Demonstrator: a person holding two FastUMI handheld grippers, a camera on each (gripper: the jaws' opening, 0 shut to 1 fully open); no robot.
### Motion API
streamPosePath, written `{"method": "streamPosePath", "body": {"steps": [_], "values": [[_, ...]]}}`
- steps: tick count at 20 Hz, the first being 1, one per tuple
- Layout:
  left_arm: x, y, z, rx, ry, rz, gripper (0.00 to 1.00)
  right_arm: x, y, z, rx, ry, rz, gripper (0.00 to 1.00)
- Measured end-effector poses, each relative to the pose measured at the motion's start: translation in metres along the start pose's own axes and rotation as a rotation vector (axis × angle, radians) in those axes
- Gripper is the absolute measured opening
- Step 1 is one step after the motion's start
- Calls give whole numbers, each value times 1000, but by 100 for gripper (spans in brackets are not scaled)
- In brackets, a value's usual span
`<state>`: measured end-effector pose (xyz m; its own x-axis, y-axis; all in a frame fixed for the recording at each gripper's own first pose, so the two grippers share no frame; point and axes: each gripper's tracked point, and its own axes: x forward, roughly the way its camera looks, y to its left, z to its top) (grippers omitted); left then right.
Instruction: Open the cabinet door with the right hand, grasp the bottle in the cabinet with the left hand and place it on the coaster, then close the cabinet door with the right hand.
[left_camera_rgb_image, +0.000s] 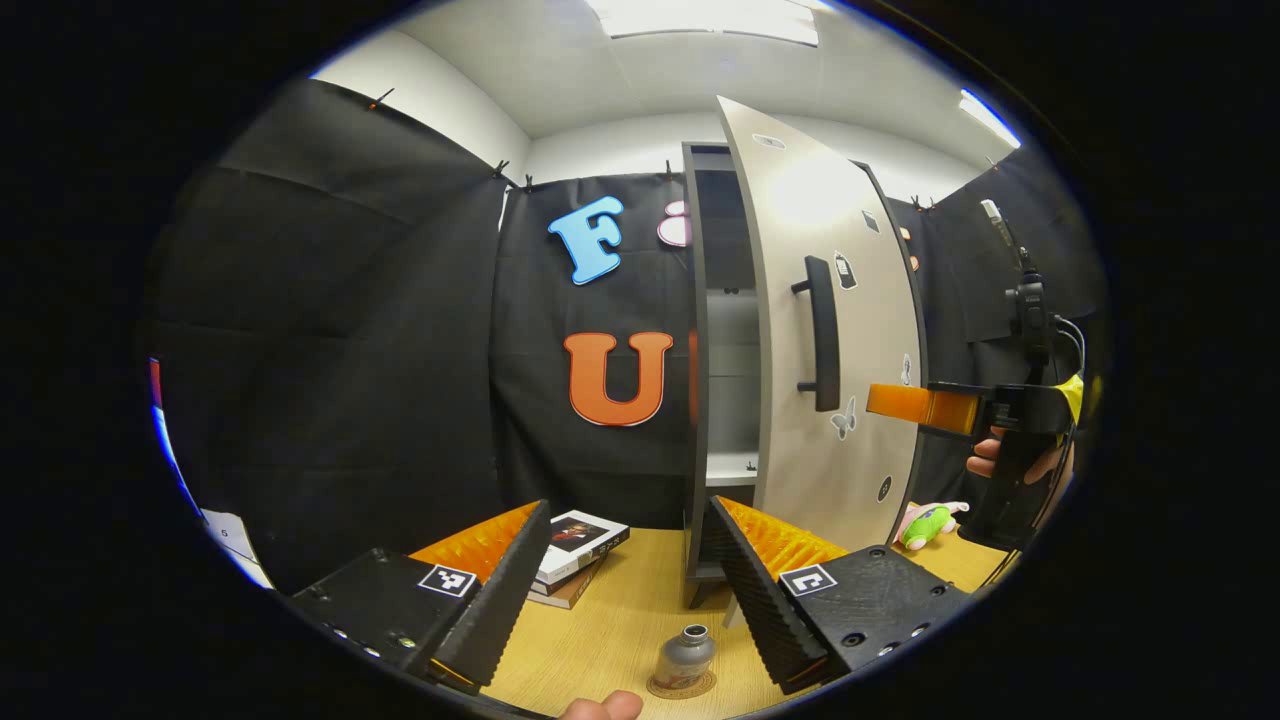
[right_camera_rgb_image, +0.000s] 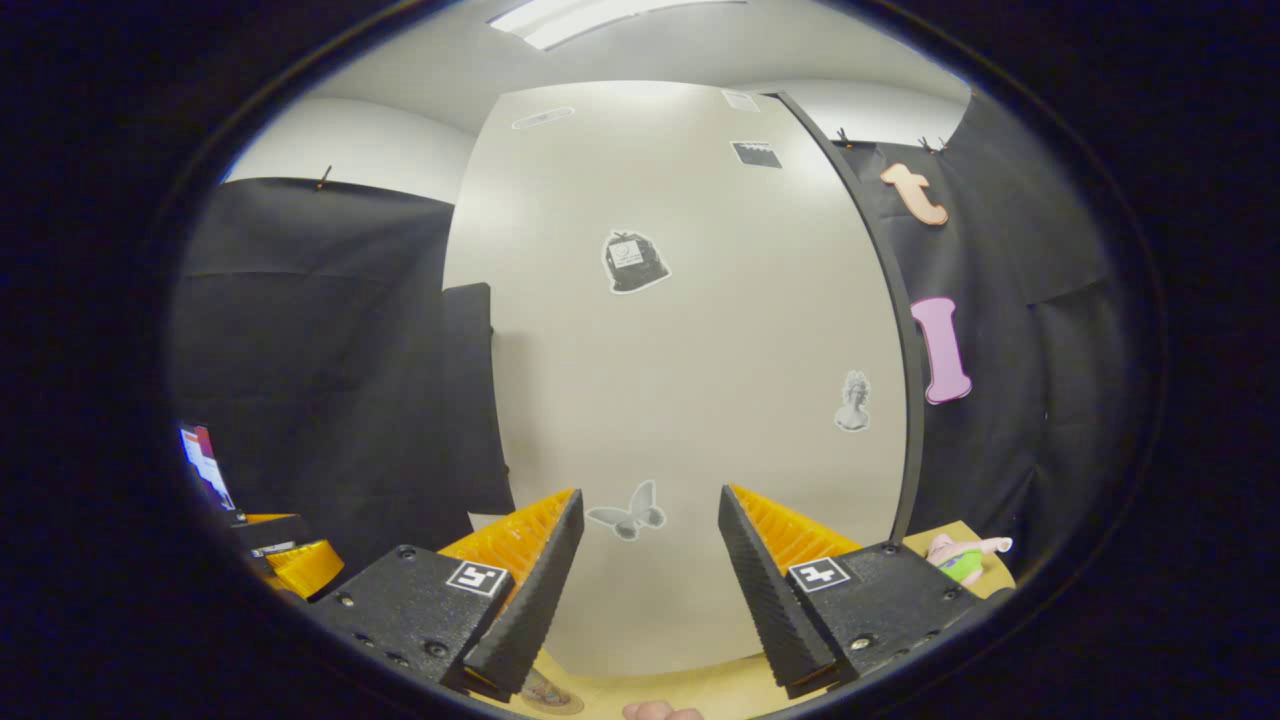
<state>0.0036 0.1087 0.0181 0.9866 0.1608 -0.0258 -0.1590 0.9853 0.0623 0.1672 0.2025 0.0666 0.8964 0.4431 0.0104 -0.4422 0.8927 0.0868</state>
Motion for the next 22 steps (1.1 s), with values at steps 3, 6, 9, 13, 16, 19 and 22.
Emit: {"method": "streamPosePath", "body": {"steps": [3,6,9,13,16,19,22], "values": [[1,-1,-3,-11,3,0,94,-11,-7,4,-5,-2,-14,88],[2,-10,-5,-27,4,-12,94,-38,-19,10,-17,-15,-48,88],[3,-25,-3,-37,-12,-39,94,-79,-34,17,-27,-25,-92,88],[5,-47,3,-26,-33,-83,94,-159,-80,14,-52,-45,-256,88],[2,-65,4,-25,-40,-116,94,-218,-122,8,-49,-49,-399,88],[-5,-78,-7,-27,-34,-137,94,-266,-156,-10,-39,-32,-518,88],[-14,-92,-12,-34,-28,-159,95,-297,-179,-20,-19,-19,-599,88]]}}
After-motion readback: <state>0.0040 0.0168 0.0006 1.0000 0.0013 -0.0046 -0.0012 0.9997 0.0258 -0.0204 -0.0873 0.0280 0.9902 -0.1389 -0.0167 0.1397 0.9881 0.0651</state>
